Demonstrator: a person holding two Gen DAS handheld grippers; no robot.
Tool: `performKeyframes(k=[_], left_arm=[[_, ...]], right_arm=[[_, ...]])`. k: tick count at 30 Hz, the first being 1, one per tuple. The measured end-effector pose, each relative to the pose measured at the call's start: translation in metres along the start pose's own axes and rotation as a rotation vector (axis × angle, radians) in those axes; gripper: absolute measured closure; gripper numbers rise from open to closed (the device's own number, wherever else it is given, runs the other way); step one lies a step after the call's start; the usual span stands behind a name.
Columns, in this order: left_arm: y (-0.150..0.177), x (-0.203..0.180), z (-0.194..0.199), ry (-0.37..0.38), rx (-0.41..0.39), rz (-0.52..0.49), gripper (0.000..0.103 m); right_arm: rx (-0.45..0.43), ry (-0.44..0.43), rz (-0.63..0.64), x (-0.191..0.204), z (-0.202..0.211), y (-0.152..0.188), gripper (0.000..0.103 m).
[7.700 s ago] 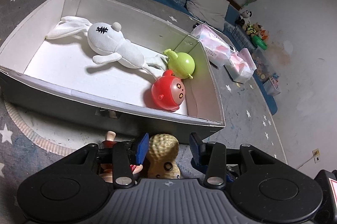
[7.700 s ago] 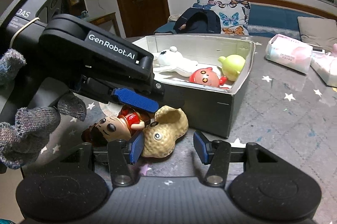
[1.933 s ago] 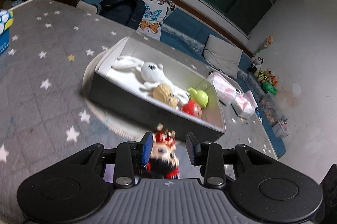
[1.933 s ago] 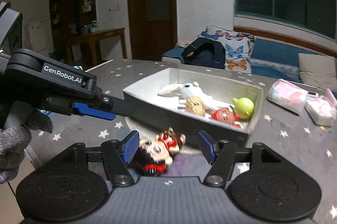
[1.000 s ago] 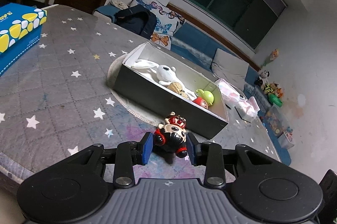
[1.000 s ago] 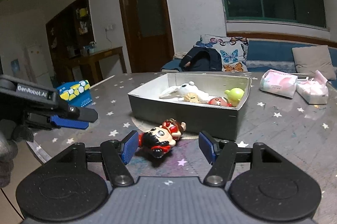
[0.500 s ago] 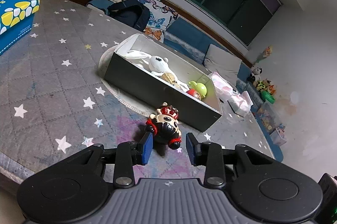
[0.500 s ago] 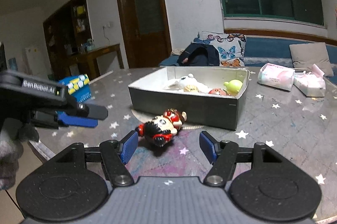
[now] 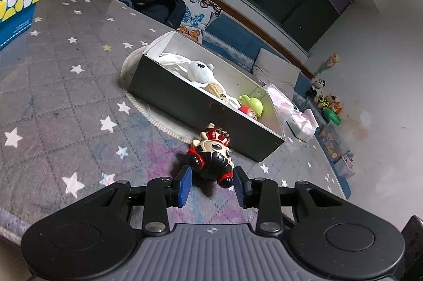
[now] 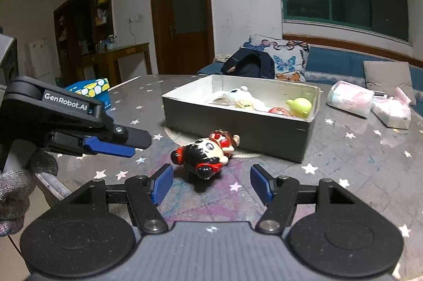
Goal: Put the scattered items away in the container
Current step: 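Move the right gripper down to the red-and-white doll figure, then close the right gripper on the doll figure's body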
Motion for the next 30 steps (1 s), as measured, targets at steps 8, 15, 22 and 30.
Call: performKeyframes(k=[8,15,22,30], left_arm=[[-0.012,0.007,-0.005,0.029,0.004,0.011,0.066],[-0.024,0.011,-0.016,0.031,0.032,0.015,0.066],[-0.039,0.007,-0.029,0.037,0.036,-0.014,0.066],[-0.049,0.008,-0.044,0.059,0.068,-0.006,0.065]], right_arm=[[0.026,0.0,0.038,0.007,-0.028,-0.009,0.037],[0.052,-0.024,0.03,0.003,-0.05,-0.014,0.035],[0.075,-0.046,0.01,-0.004,-0.072,-0.016,0.035],[0.083,-0.076,0.01,-0.008,-0.088,-0.019,0.035]])
Point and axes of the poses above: each gripper's, at about its wrist camera, not at the fingertips, and z roughly against the way its jaws point, x to its left, y to its underside, the point moved 4 cm from there along -z, roughly the way its jaws point, and after that the axes turned 15 degrees about x, right-handed, at the moved point
